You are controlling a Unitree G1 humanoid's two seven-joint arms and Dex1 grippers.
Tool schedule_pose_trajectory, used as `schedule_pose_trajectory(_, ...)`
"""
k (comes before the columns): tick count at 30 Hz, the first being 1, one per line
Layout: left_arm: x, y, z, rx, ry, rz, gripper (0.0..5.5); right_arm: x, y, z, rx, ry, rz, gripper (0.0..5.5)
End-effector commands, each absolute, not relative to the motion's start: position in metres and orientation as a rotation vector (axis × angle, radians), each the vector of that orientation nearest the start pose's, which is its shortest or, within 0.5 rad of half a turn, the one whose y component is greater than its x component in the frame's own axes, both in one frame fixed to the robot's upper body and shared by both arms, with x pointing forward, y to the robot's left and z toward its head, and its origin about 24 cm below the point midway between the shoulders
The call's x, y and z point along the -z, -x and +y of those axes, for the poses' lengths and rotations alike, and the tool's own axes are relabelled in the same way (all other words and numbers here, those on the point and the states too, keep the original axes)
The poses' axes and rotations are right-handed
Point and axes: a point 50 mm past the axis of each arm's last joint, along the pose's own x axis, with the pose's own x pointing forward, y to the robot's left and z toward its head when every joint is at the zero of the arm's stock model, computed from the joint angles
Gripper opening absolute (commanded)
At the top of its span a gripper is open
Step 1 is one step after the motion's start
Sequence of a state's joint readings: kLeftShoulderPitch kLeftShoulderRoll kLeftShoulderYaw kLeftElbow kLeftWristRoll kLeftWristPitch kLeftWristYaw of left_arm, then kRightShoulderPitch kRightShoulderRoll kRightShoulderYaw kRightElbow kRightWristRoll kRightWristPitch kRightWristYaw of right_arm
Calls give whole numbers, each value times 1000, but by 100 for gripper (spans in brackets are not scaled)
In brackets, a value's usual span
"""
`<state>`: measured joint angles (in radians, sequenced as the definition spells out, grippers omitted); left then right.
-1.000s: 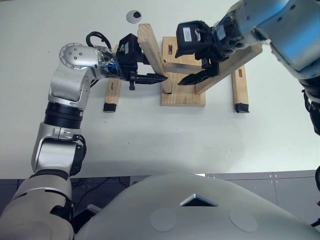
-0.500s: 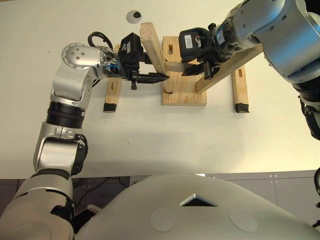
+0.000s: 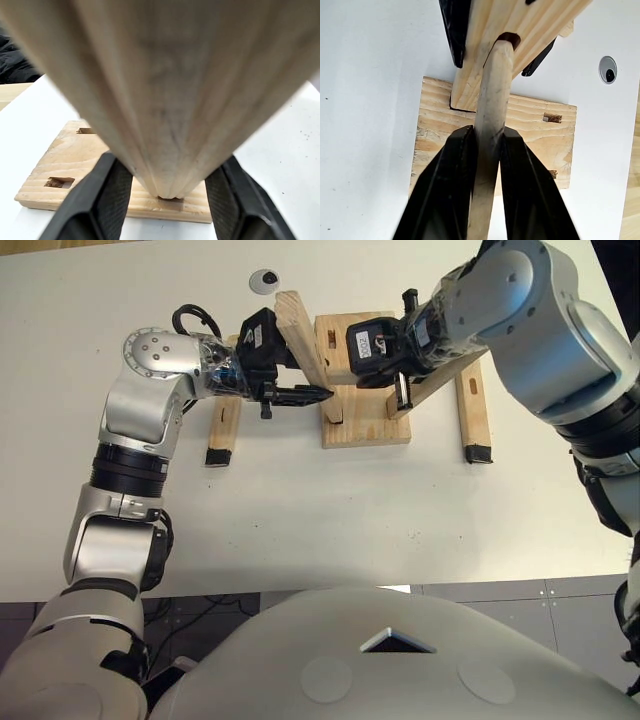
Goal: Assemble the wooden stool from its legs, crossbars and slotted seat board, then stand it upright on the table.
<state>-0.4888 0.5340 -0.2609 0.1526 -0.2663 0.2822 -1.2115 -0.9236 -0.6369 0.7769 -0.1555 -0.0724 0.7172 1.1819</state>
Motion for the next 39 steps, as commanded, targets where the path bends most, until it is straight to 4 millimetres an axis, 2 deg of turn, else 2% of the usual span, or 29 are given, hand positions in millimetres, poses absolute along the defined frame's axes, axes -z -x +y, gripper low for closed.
schedule_pose_trajectory(1,-89,-280,118,1490,-380,401,201,-125,-284,-67,-1420,1029,599,64)
schedule_pose_trajectory(9,-85,-275,91,1581,-499,473,201,-132,-280,-50,-1464,923,571,56)
schedule_pose_trajectory(12,-74,-275,91,1565,-500,521,201,-133,-275,-45,-1492,874,575,55)
schedule_pose_trajectory(15,-55,-264,95,1549,-497,613,201,-130,-270,-42,-1514,868,584,55)
schedule_pose_trajectory(18,-47,-256,98,1553,-498,641,201,-134,-270,-43,-1516,854,567,55)
schedule_pose_trajectory(19,-48,-257,100,1549,-495,641,201,-142,-275,-44,-1496,834,543,92)
schedule_pose_trajectory(24,-68,-268,106,1487,-466,580,201,-198,-296,-59,-1347,790,363,174)
schedule_pose_trajectory(26,-78,-271,109,1458,-440,549,201,-216,-297,-75,-1304,819,316,216)
schedule_pose_trajectory(29,-82,-269,121,1410,-422,551,201,-241,-294,-96,-1256,847,252,273)
schedule_pose_trajectory(32,-91,-262,133,1354,-376,538,201,-273,-293,-109,-1201,714,135,280)
schedule_pose_trajectory(36,-95,-254,140,1318,-327,537,201,-282,-301,-125,-1078,574,51,280)
schedule_pose_trajectory(39,-91,-254,144,1299,-320,551,201,-287,-302,-134,-1077,571,17,280)
